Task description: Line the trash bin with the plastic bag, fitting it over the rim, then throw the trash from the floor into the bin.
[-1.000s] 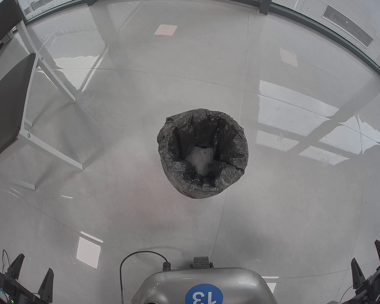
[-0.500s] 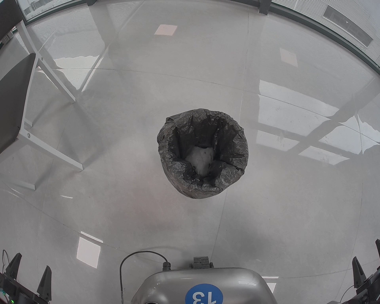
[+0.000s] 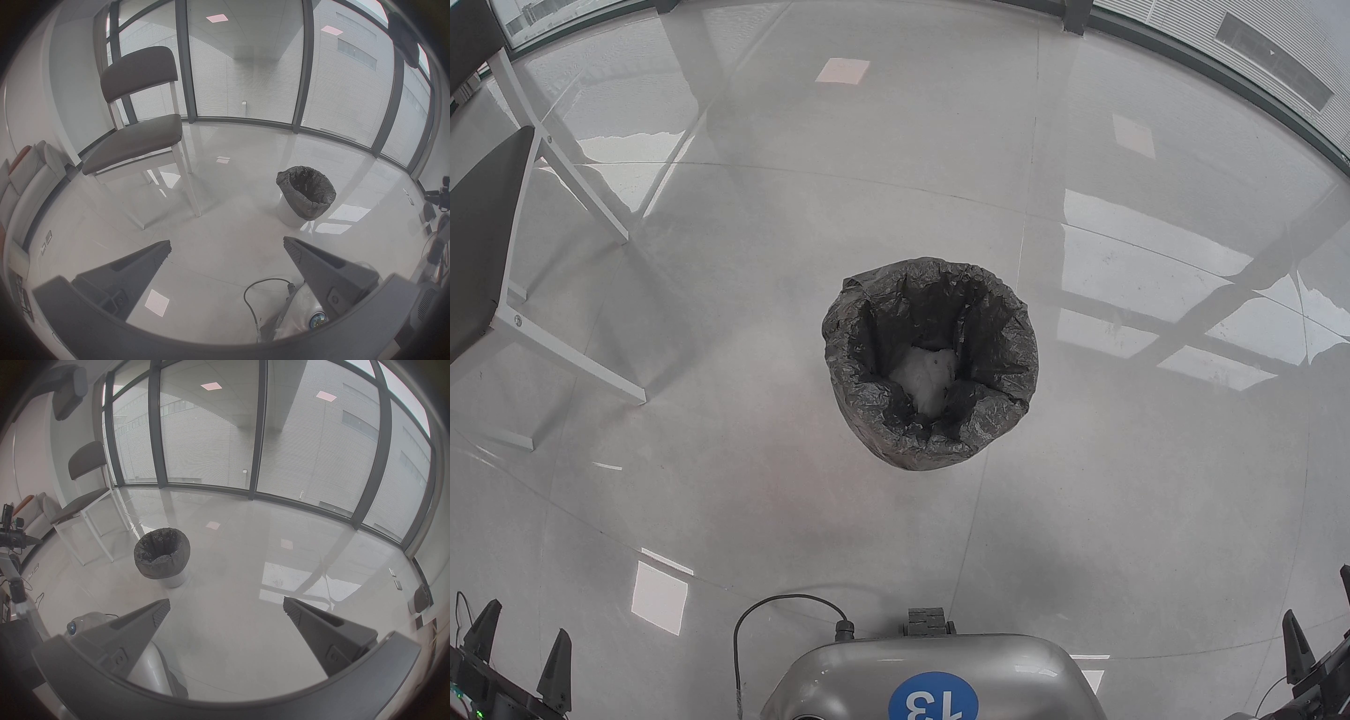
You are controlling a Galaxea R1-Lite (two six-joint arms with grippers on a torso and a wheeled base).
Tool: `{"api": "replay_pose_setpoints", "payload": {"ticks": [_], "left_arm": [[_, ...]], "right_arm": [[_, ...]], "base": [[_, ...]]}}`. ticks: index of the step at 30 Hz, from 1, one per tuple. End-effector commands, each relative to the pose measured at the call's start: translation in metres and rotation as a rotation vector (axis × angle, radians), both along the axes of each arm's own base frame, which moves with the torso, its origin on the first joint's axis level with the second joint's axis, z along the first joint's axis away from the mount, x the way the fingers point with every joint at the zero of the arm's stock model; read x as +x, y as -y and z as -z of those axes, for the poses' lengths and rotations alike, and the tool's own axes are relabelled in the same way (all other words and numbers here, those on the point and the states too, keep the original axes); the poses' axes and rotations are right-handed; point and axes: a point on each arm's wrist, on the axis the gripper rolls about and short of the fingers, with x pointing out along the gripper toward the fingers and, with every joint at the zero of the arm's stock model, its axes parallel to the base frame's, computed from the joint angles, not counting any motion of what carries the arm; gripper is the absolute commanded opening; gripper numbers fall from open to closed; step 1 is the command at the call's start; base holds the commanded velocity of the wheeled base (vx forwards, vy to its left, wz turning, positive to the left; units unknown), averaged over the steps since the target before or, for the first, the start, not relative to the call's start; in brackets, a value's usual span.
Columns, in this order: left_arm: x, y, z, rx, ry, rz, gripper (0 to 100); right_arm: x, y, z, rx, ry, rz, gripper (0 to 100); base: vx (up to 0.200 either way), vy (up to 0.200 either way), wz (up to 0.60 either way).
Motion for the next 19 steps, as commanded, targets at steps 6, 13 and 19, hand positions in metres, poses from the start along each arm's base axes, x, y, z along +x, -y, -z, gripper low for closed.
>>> {"api": "replay_pose_setpoints", "payload": {"ticks": [6,13,19], "left_arm": [[0.0011,-0.0001,0.0049,-0.002,-0.019,-0.002,100],[0.0011,-0.0001,0.0049,-0.003,-0.019,0.0,100],[0.0011,-0.0001,0.0049,-0.006,-0.019,-0.001,100]], "right_arm": [[0.0,-0.0001,0.0045,-0.002,0.001,-0.004,100],[0.0,-0.0001,0.0045,-0.004,0.001,-0.006,100],[0.0,-0.0001,0.0046,-0.004,0.0,-0.006,100]], "base": [[0.0,0.0,0.0],[0.0,0.0,0.0],[0.0,0.0,0.0]]}}
